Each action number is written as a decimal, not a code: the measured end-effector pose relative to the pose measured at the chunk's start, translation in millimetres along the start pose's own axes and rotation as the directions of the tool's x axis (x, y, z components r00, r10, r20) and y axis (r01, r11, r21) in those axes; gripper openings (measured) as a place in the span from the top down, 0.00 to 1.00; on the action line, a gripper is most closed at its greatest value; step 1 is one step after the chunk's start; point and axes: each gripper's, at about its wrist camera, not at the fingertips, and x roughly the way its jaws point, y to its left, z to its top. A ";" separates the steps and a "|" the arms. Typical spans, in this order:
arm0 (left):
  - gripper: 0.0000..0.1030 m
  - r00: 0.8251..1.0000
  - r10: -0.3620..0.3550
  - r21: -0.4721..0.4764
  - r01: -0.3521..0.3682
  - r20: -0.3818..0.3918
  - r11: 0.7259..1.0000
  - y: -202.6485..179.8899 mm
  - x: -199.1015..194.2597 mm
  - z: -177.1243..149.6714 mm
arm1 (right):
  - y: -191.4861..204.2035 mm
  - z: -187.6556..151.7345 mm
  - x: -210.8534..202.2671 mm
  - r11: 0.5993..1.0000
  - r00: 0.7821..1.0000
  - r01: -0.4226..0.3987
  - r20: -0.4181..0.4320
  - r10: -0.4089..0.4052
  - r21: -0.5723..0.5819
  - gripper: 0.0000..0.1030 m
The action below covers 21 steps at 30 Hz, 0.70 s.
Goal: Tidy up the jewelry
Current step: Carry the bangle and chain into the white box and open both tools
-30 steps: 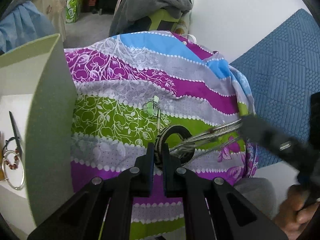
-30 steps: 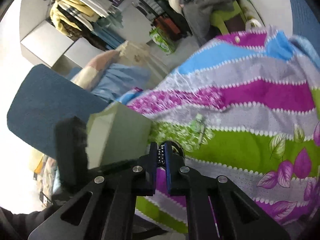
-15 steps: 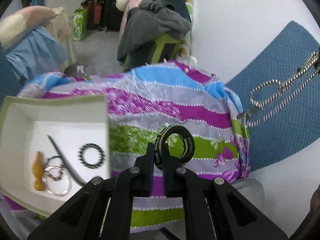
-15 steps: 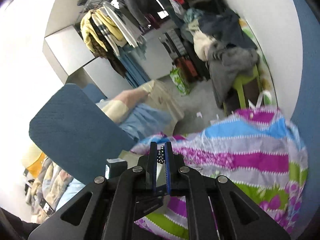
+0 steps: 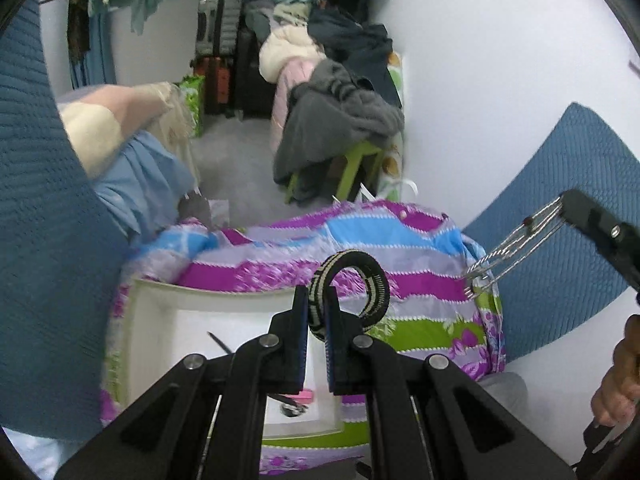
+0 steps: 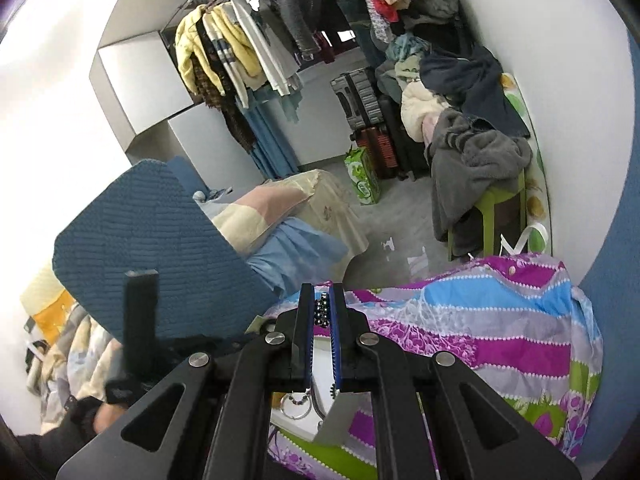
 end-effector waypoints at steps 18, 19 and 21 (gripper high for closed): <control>0.95 0.997 0.038 -0.099 -0.045 -0.066 0.994 100.3 26.4 -55.0 | 41.8 -72.7 118.9 0.999 0.974 0.011 -0.225 -0.019 -0.034 0.95; 0.95 0.996 0.036 -0.103 -0.044 -0.079 0.994 104.5 31.7 -61.7 | 41.3 -79.2 125.2 0.999 0.970 0.018 -0.241 -0.026 -0.037 0.95; 0.95 0.995 0.037 -0.113 -0.047 -0.092 0.992 108.7 38.1 -71.3 | 41.4 -95.8 138.2 0.998 0.960 0.037 -0.276 -0.050 -0.050 0.95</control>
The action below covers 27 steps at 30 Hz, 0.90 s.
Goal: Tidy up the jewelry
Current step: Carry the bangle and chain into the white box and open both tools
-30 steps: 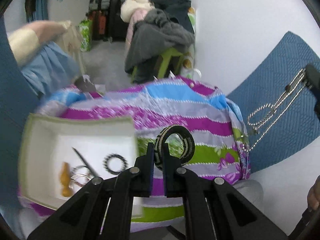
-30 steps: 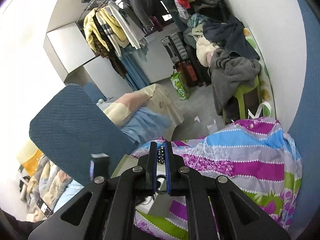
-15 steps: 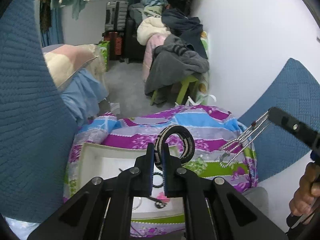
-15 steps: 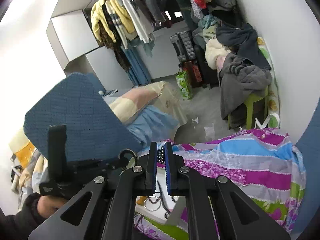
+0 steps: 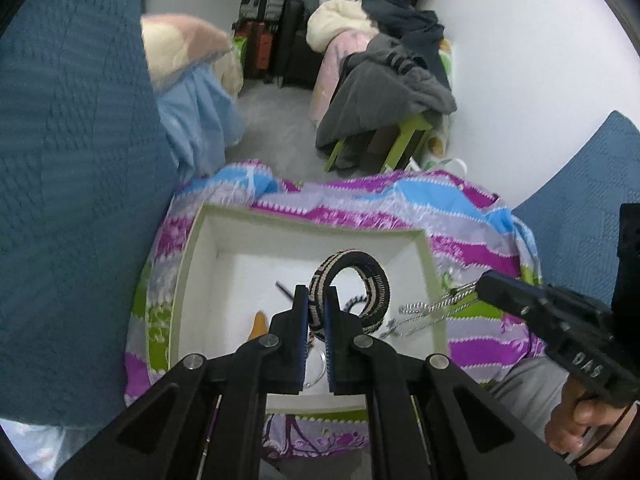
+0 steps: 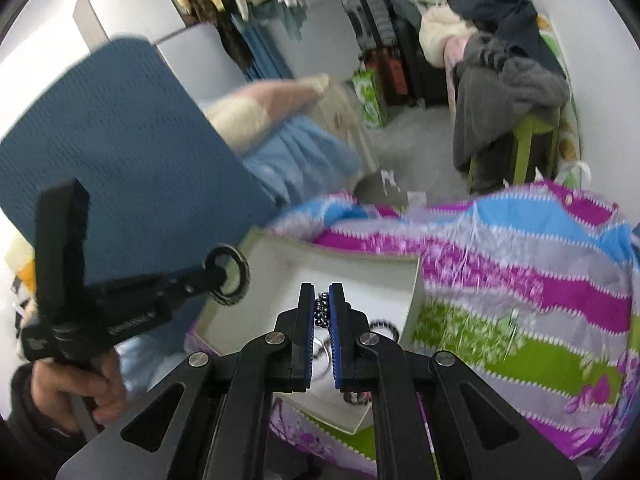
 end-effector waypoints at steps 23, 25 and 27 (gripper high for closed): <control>0.93 1.000 -0.006 -0.041 0.005 -0.012 0.999 6.3 10.9 -37.0 | 4.5 -42.0 38.6 0.997 0.993 0.062 -0.098 -0.067 -0.056 0.93; 0.92 1.000 -0.003 -0.048 0.004 0.014 0.999 2.1 1.4 -32.9 | 6.2 -37.3 31.2 0.997 0.995 0.057 -0.080 -0.062 -0.059 0.87; 0.92 0.998 0.012 -0.065 -0.009 0.056 0.998 0.0 -11.4 -28.4 | 8.4 -31.3 20.6 0.997 0.997 0.053 -0.053 -0.056 -0.064 0.71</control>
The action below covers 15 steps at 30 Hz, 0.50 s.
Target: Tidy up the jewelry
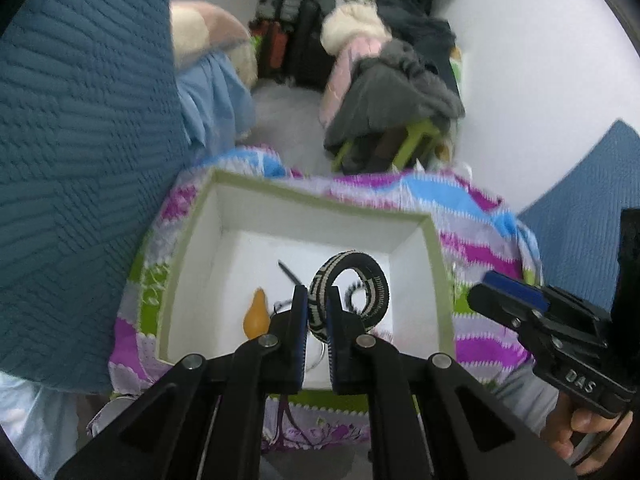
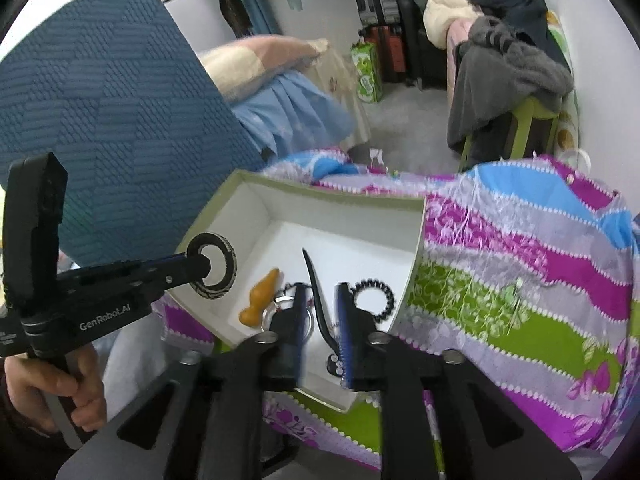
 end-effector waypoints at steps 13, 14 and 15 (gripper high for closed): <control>0.38 0.990 -0.010 0.028 0.006 0.141 1.000 -48.6 -38.8 17.2 | -18.9 16.9 -73.1 0.999 0.983 0.044 0.180 -0.039 -0.023 0.62; 0.38 0.990 -0.016 0.033 0.012 0.141 0.999 -53.6 -37.7 17.6 | -24.6 16.5 -78.7 0.998 0.979 0.055 0.195 -0.051 -0.015 0.62; 0.38 0.990 -0.027 0.037 0.022 0.140 0.999 -58.3 -35.9 17.8 | -29.2 15.7 -82.3 0.998 0.977 0.061 0.205 -0.058 -0.009 0.61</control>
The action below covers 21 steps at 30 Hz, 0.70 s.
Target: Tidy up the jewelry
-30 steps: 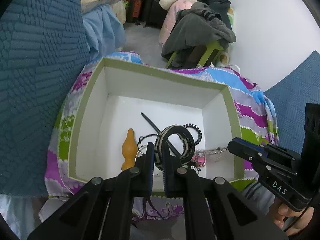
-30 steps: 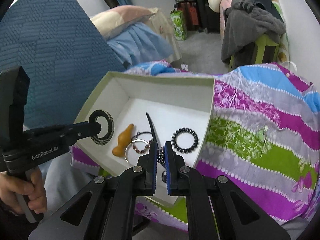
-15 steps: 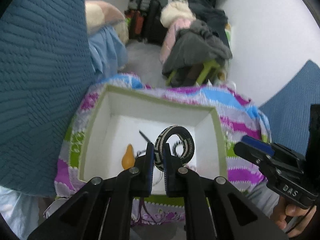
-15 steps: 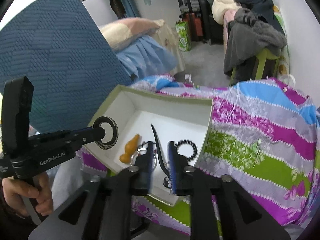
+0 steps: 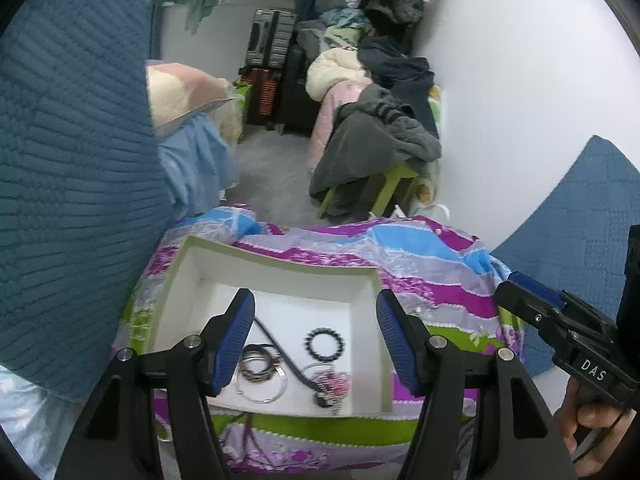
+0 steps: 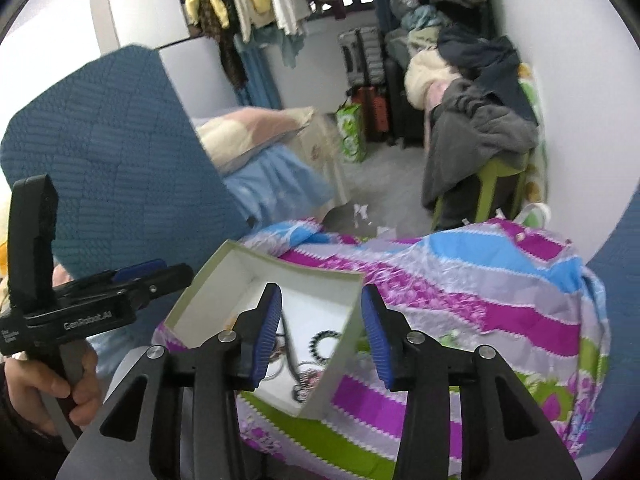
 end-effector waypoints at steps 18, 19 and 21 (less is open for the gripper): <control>0.51 0.959 -0.213 0.036 0.223 -0.186 0.974 -115.2 127.4 -34.1 | -128.1 -79.1 35.7 0.987 0.995 0.098 -0.048 -0.092 0.125 0.69; 0.52 0.955 -0.215 0.036 0.227 -0.206 0.973 -119.0 137.5 -35.8 | -135.4 -85.5 45.0 0.986 0.995 0.092 -0.059 -0.085 0.137 0.70; 0.57 0.947 -0.222 0.035 0.237 -0.231 0.971 -123.9 154.4 -37.6 | -146.8 -96.2 63.1 0.984 0.994 0.076 -0.090 -0.062 0.160 0.73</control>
